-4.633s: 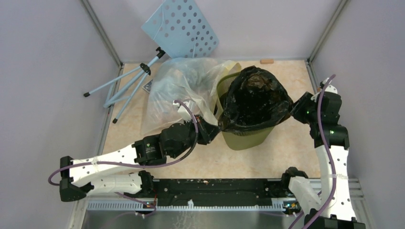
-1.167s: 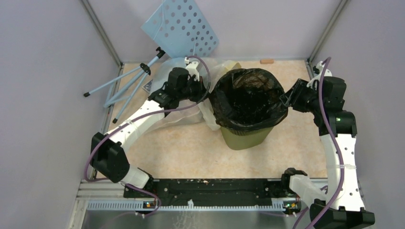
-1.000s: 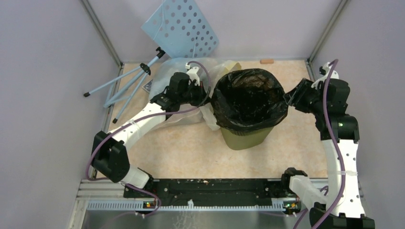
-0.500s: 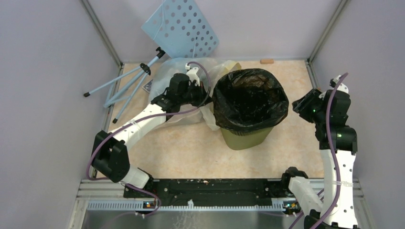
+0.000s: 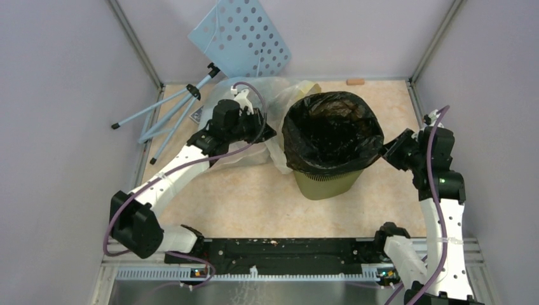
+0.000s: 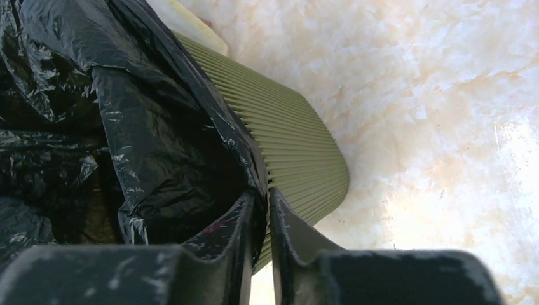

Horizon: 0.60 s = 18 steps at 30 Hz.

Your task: Put the trash bags into the trash bin

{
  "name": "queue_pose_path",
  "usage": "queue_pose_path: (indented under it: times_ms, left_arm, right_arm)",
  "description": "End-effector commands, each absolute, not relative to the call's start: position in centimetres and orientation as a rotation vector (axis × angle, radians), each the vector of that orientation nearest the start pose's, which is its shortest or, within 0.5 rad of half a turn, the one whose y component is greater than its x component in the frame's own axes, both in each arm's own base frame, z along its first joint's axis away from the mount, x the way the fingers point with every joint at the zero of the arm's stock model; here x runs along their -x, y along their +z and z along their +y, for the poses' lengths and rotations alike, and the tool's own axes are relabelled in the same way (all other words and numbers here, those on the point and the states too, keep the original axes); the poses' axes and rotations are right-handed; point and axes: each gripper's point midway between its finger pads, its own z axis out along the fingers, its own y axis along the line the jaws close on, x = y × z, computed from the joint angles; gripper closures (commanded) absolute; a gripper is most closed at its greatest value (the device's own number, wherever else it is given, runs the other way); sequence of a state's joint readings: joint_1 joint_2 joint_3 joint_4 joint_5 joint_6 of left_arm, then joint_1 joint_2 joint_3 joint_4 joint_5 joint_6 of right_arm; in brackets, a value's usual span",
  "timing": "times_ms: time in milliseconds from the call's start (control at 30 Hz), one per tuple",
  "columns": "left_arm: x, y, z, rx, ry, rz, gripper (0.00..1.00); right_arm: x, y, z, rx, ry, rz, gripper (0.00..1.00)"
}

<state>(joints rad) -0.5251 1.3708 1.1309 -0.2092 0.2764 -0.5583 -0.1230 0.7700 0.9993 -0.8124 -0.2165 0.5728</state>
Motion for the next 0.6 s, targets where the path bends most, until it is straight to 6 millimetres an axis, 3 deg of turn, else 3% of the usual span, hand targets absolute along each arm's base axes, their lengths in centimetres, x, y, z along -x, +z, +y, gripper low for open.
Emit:
queue_pose_path:
  times_ms: [0,100,333,433,567]
  left_arm:
    - [-31.0,25.6,-26.6,-0.085,-1.056,2.090,0.69]
    - [-30.3,26.2,-26.5,-0.030,-1.161,2.049,0.58]
    - [-28.1,27.2,-27.2,0.186,-1.503,1.967,0.42]
    - [-27.2,27.2,-27.0,0.324,-1.679,1.863,0.45]
    - [-27.1,26.6,-26.6,0.423,-1.770,1.789,0.46]
  right_arm:
    - [-24.7,26.5,3.3,-0.596,0.531,2.021,0.89]
    - [-24.8,26.5,3.5,-0.592,0.546,2.020,1.00]
    - [-24.6,26.1,3.7,-0.590,0.561,2.016,1.00]
    - [-24.6,25.6,3.9,-0.592,0.571,2.021,1.00]
    - [-24.6,25.5,4.1,-0.581,0.585,2.013,1.00]
